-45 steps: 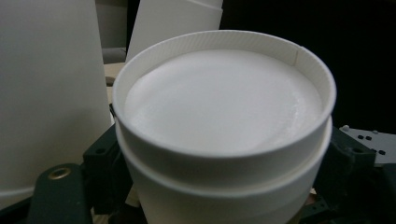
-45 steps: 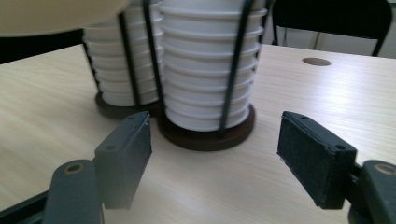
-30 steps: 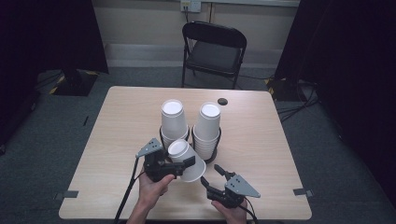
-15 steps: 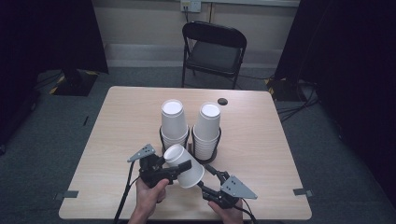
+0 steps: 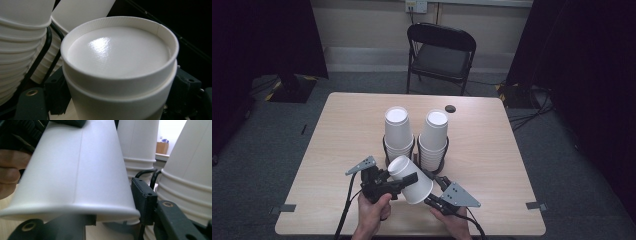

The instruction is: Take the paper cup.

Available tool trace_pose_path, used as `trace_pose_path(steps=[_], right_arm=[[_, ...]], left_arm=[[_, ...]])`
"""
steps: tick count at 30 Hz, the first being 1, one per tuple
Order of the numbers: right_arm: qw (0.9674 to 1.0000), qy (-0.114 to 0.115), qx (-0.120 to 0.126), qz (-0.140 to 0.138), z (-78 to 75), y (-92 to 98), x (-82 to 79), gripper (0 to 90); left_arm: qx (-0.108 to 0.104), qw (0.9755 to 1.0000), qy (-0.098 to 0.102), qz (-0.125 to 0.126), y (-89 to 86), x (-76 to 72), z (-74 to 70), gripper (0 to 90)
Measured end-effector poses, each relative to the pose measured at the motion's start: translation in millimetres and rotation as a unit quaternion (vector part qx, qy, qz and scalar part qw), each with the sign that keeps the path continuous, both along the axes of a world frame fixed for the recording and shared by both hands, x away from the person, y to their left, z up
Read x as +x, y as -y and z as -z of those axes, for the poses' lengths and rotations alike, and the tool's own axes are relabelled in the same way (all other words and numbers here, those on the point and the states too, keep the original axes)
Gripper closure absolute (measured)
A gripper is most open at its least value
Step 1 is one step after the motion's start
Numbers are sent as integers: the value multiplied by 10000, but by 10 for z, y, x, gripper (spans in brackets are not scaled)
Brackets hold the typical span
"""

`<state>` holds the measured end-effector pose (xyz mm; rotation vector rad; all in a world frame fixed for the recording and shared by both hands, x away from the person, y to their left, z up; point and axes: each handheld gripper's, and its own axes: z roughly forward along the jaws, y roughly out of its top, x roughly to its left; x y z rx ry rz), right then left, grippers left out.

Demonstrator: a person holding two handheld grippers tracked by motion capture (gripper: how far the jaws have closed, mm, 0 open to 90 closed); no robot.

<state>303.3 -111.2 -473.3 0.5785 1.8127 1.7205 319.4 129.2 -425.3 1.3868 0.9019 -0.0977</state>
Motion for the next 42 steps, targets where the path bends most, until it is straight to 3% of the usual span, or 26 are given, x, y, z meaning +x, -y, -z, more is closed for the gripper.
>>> trace_pose_path(steps=[5,10,12,15,21,26,30,32,38,42], right_arm=[[9998,200,57,-17,-62,14,-7,649],[9998,221,5,13,-51,-6,11,666],[9998,214,-16,13,-35,-5,9,723],[9996,197,183,5,-26,34,6,803],[9991,375,197,4,-22,43,-21,823],[9986,508,139,11,-50,79,-29,831],[9987,487,166,47,-56,86,-48,839],[9986,492,188,27,-55,97,-55,851],[9984,438,242,264,-47,162,-33,861],[9987,364,212,290,-45,163,-42,861]], left_arm=[[-70,9999,-18,86,12,-7,-24,196],[149,9998,56,78,54,-12,-18,191],[162,9998,31,131,40,4,-18,186],[209,9997,63,127,20,34,-14,150],[272,9991,263,206,5,37,-27,129],[397,9983,311,296,4,39,-58,106],[364,9984,298,327,7,42,-57,101],[324,9985,286,325,-8,34,-48,87],[388,9983,427,-27,-63,13,-58,66],[545,9971,536,-18,-59,21,-50,38]])
